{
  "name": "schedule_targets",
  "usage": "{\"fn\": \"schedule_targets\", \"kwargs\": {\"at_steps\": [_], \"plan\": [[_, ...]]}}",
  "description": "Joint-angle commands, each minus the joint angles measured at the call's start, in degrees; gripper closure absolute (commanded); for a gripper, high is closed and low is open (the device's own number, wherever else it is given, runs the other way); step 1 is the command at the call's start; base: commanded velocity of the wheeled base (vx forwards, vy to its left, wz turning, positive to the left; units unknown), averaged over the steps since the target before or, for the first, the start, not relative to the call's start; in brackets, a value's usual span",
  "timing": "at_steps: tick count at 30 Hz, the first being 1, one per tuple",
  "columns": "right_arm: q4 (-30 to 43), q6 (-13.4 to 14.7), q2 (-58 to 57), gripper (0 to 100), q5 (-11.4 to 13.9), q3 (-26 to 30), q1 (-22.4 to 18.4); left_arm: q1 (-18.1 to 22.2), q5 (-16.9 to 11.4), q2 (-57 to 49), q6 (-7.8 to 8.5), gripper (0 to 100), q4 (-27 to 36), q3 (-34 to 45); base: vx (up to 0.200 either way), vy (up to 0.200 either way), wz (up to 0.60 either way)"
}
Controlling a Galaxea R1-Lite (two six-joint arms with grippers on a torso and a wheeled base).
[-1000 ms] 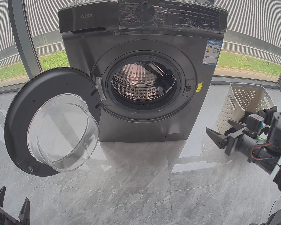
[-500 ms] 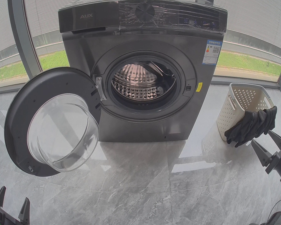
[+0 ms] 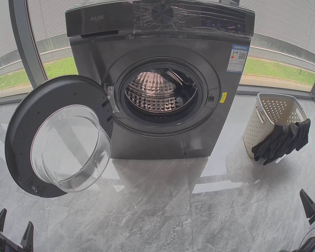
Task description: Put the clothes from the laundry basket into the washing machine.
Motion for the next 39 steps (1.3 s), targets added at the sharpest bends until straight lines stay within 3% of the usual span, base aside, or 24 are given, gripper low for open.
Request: {"fn": "schedule_targets", "kwargs": {"at_steps": [1, 6, 10, 16, 19, 22, 28, 31, 39], "plan": [[14.9, -1.4, -21.3, 0, 0.9, 1.0, -4.0, 0.0, 0.0, -0.9, 0.01, 0, 0.0, 0.9, 0.000, 0.000, 0.00], [14.4, -1.2, -21.2, 0, -0.7, 1.0, -5.4, 0.0, 0.1, -0.9, 0.09, 0, 0.0, 0.9, 0.000, 0.000, 0.00], [13.5, -1.1, -21.2, 0, -6.5, 1.0, -5.5, 0.0, 0.1, -0.9, 0.09, 0, 0.0, 0.9, 0.000, 0.000, 0.00], [13.2, -1.1, -21.2, 0, -7.9, 1.0, -5.9, 0.0, 0.1, -0.9, 0.09, 0, 0.0, 0.9, 0.000, 0.000, 0.00], [13.9, -1.8, -21.8, 0, -5.4, 0.9, -11.8, 0.0, 0.1, -0.9, 0.09, 0, 0.0, 0.9, 0.000, 0.000, 0.00], [19.2, -2.2, -24.0, 0, 1.6, 1.0, -13.5, 0.0, 0.1, -0.9, 0.09, 0, 0.0, 0.9, 0.000, 0.000, 0.00], [23.3, 0.1, -25.8, 0, 2.7, 1.0, -12.4, 0.0, 0.1, -0.9, 0.01, 0, -0.1, 0.9, 0.000, 0.000, 0.00], [24.4, -0.1, -25.8, 0, 4.1, 0.9, -12.4, 0.0, 0.1, -0.9, 0.01, 0, 0.0, 0.9, 0.000, 0.000, 0.00], [23.4, 0.1, -25.8, 0, 4.1, 1.0, -12.5, 0.0, 0.2, -0.9, 0.01, 0, 0.0, 0.9, 0.000, -0.050, 0.00]]}}
